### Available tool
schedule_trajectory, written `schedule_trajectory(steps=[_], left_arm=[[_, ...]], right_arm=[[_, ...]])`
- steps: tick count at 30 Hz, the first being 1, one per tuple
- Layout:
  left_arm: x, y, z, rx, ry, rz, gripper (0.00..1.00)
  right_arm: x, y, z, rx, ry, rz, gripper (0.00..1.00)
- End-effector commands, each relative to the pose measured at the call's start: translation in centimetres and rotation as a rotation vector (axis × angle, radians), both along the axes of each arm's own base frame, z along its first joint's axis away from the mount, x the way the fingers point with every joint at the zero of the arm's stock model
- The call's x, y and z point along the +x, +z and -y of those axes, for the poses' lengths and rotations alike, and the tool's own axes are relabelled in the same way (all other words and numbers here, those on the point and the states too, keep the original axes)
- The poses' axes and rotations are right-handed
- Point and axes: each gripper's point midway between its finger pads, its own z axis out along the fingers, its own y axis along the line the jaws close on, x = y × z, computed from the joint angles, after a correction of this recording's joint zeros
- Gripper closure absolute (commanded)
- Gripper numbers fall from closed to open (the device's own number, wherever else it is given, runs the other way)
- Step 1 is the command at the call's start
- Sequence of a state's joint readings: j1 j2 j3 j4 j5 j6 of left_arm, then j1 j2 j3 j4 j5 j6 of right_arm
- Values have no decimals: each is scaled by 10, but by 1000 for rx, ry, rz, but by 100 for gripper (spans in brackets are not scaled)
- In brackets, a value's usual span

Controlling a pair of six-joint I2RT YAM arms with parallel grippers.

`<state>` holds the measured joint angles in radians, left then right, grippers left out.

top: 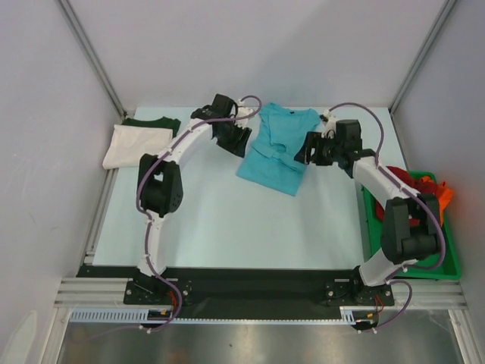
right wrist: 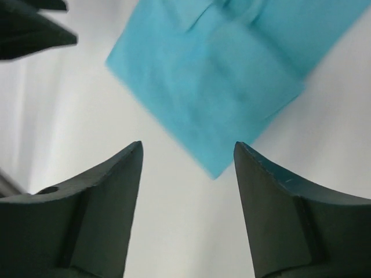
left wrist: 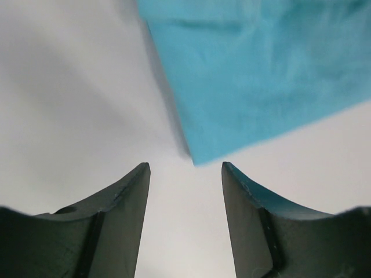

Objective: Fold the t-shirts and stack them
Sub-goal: Fold the tshirt

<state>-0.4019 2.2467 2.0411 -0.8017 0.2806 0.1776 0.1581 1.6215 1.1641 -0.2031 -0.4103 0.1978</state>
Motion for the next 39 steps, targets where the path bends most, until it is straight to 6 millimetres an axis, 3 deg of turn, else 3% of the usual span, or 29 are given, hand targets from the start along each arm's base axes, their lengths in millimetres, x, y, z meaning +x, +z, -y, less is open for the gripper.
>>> schedule_trajectory(steps=[1, 3, 4, 7, 13, 19, 28, 39], left_arm=[[-45, -3, -20, 14, -44, -141, 42], [-72, -24, -24, -25, -57, -314, 42], [-75, -26, -28, -73, -50, -370, 42], [-81, -28, -30, -210, -12, -491, 41], [-75, -36, -29, -243, -19, -523, 36], [-76, -64, -16, -296, -24, -607, 32], [-57, -81, -8, -286, -26, -576, 33], [-48, -98, 0, -264, -21, -565, 39]], right_arm=[[-69, -33, -42, 127, 121, -189, 33], [-89, -49, -49, 159, 133, -254, 35], [-101, -62, -50, 176, 122, -308, 36], [-111, -80, -47, 190, 110, -379, 39], [-100, -98, -38, 219, 62, -424, 40], [-90, -106, -40, 236, 42, -430, 39], [-79, -119, -36, 213, -3, -455, 38], [-67, -135, -25, 139, -53, -458, 40]])
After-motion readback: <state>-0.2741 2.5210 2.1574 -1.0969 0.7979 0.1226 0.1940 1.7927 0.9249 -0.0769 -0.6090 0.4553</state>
